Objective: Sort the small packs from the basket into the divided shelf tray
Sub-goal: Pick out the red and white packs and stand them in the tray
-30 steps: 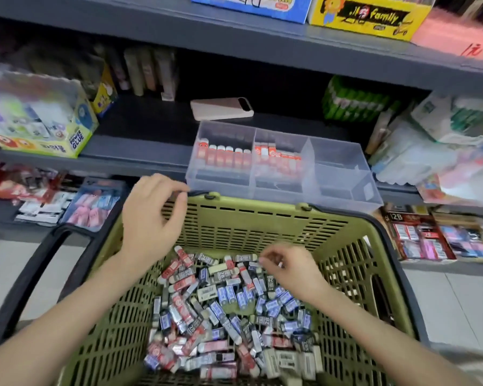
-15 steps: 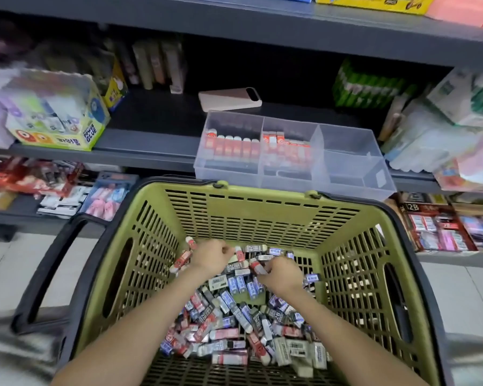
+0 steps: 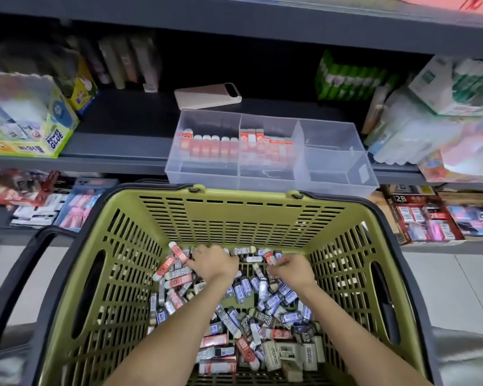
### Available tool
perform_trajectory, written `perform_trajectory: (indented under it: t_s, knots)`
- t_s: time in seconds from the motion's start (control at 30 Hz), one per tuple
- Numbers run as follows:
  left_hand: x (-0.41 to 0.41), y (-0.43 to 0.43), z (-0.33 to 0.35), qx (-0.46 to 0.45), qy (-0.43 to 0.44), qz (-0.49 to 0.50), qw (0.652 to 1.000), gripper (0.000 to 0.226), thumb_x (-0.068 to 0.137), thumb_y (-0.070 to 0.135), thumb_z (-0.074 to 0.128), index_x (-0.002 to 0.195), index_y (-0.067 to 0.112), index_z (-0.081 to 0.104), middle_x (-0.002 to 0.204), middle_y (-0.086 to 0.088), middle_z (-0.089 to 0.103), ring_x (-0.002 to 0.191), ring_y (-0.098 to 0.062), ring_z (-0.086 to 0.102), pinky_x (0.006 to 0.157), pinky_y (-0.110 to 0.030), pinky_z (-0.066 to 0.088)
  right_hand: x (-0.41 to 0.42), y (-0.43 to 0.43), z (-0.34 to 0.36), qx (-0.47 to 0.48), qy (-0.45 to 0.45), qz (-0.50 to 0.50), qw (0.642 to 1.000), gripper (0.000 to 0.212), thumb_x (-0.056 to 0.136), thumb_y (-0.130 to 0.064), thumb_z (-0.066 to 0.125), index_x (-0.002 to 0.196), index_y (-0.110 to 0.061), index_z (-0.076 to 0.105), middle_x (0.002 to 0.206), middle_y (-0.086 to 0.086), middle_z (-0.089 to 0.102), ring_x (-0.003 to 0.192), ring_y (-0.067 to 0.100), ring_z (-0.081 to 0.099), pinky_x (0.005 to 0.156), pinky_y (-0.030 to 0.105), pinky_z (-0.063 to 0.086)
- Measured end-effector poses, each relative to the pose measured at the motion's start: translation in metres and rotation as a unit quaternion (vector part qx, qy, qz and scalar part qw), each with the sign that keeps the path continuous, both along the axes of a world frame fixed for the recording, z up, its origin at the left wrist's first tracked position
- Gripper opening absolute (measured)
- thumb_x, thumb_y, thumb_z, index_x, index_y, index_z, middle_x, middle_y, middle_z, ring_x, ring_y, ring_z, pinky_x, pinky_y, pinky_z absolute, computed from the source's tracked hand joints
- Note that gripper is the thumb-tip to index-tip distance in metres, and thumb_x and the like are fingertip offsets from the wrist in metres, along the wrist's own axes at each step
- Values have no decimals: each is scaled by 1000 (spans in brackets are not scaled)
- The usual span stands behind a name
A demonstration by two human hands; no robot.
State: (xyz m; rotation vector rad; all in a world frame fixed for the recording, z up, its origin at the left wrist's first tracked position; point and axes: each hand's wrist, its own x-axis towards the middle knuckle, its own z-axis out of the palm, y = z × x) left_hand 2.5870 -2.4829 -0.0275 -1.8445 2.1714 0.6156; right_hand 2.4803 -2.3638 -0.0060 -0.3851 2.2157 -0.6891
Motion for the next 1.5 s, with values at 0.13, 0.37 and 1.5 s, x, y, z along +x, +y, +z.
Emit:
perform_trajectory:
  t_s: [0.13, 0.37, 1.5]
  knots:
    - [11, -2, 7, -2, 98, -32, 995, 32, 83, 40, 61, 85, 9, 70, 102, -10, 63, 106, -27, 54, 87, -34, 41, 6, -6, 18, -77, -55, -40, 995, 10, 78, -13, 74, 79, -6, 67, 68, 2, 62, 58, 12, 51, 56, 23, 40]
    - [44, -12, 76, 376, 466, 113, 792, 3, 95, 9, 47, 96, 6, 46, 101, -22, 65, 85, -29, 70, 72, -38, 58, 53, -30, 76, -248, -105, 8, 963, 14, 81, -18, 72, 86, -5, 68, 60, -3, 57, 47, 5, 46, 47, 17, 35]
    - [165, -78, 169, 301, 708, 142, 623, 25, 70, 23, 72, 87, 13, 57, 60, 2, 54, 53, -9, 52, 46, -18, 43, 120, -88, -25, -184, 183, 321, 911, 22, 87, -37, 61, 79, -16, 60, 76, -3, 60, 72, 10, 52, 71, 23, 42]
